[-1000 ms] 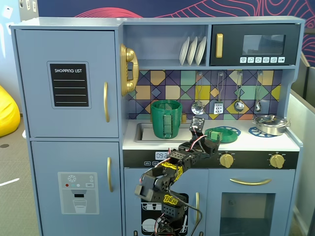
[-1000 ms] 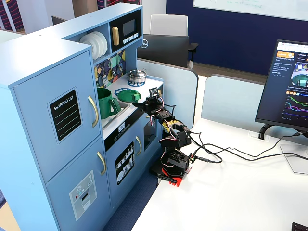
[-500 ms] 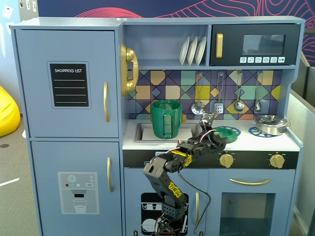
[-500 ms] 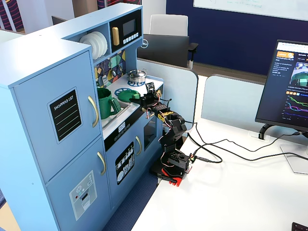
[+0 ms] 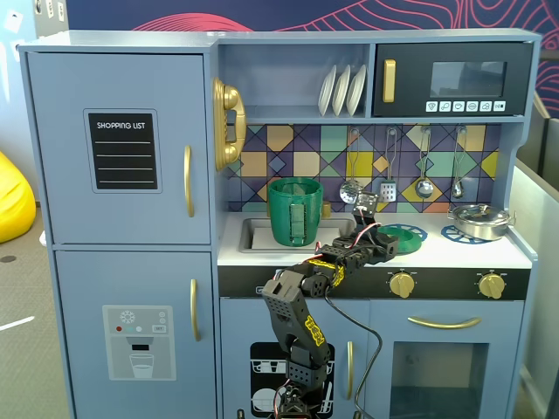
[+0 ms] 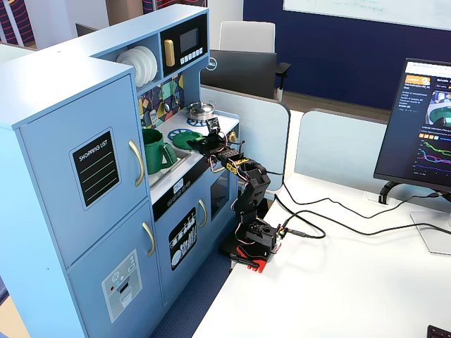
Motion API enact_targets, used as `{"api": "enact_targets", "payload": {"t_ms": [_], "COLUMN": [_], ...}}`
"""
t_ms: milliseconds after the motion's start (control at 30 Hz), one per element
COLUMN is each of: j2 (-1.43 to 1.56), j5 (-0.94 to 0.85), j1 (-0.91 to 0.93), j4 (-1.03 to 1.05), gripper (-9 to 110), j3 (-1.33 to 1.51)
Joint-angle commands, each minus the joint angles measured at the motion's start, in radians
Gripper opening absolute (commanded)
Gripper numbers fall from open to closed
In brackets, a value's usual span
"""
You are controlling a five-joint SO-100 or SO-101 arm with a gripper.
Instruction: Pick up the lid from the counter and put it on the green recipient
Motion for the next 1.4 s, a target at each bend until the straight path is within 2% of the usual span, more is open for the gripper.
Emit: {"api": "enact_targets", "payload": {"t_ms": [0,333,700,1033,1367], "j2": [0.006,0.006,0.077,0.077,0.135], "j5": [-0.021,-0.014,-0.014,-0.017,0.005], "j1": [-0.026,-0.046,-0.129,-0.265,-0.422], "j4": [-0.028,-0.014,0.282,0.465,0.561], "gripper": [0,0,0,0,0], "j3": [-0.058,-0.178,-0.492,-0.765,-0.744]}}
